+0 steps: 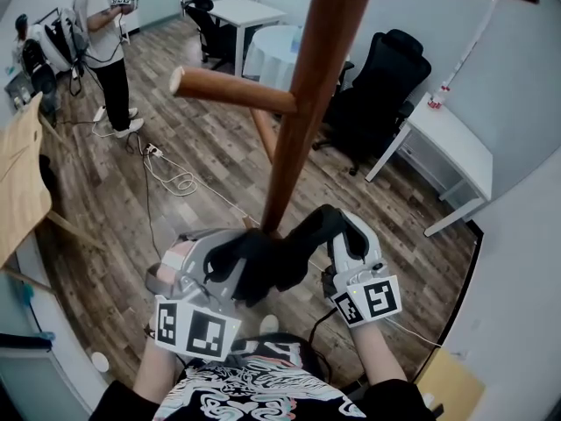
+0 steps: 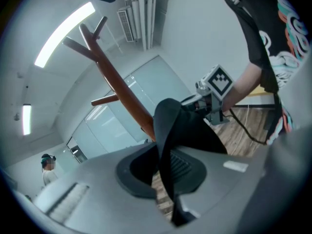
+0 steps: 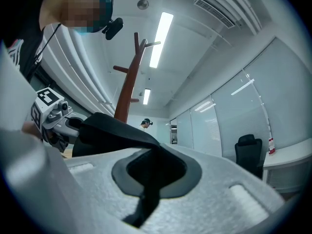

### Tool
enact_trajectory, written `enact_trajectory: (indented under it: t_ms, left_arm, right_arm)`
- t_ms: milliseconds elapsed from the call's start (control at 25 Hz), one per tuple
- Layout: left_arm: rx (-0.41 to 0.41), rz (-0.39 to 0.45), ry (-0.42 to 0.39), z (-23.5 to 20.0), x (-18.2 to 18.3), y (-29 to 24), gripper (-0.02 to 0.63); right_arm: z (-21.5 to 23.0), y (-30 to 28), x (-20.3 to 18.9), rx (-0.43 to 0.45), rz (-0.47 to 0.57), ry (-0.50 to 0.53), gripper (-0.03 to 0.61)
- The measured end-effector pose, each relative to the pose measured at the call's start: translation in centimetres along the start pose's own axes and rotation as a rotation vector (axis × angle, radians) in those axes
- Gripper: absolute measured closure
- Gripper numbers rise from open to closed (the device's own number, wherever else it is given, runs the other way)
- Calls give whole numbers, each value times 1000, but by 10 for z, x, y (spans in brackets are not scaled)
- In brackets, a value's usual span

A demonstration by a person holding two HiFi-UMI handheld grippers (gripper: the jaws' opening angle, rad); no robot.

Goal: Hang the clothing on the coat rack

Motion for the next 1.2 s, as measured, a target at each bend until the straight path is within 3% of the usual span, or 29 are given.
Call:
enact_trajectory:
  t_ms: [1200]
  left_arm:
    - [-70, -98, -38, 14, -29, -37, 607]
  right_arm:
    - [-33, -38, -63, 218, -179, 45, 575]
Point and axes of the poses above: the fingertips, and each gripper's own axes: y backward along the fingers, z to its right, x out of its top, the point moved 2 cm from there along y, backward along the fingers, and after that the axes turned 6 degrees about -z, right-handed, at the moved point
